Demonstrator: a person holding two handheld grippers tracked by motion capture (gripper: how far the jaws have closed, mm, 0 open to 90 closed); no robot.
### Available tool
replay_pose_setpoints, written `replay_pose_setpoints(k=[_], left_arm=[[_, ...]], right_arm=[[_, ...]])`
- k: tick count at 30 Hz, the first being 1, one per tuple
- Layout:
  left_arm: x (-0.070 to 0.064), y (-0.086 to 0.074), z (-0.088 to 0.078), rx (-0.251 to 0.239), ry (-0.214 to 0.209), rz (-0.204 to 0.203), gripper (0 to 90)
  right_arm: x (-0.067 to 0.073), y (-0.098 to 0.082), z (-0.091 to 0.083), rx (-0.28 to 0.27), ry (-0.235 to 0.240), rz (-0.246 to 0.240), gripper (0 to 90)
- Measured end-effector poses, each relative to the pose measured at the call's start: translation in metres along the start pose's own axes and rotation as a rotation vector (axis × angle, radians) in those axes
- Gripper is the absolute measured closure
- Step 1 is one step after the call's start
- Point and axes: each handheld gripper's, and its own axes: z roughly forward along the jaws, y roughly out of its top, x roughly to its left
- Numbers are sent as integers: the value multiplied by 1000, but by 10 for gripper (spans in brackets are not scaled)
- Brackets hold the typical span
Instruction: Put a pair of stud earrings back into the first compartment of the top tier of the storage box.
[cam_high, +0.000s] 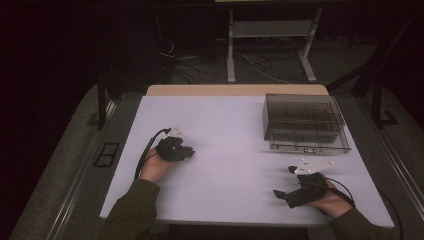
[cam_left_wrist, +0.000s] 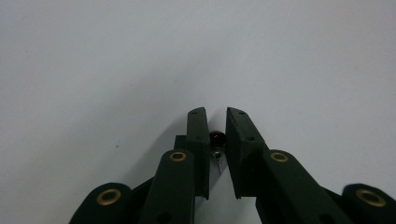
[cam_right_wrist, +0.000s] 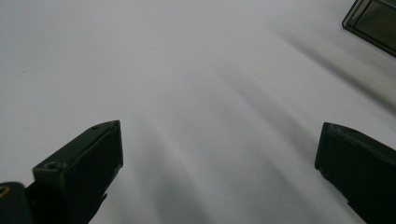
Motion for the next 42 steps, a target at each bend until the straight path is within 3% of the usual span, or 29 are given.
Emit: replay_pose_setpoints(k=[25, 28, 42], left_arm=[[-15, 15, -8, -95, -55, 23, 791], [-20, 19, -8, -120, -84, 8, 791], [-44, 38, -7, -151, -141, 48, 791]], right_arm=[[0, 0, 0, 1, 2, -2, 4], [0, 0, 0, 0, 2, -1, 4], [0, 0, 1, 1, 3, -2, 4]])
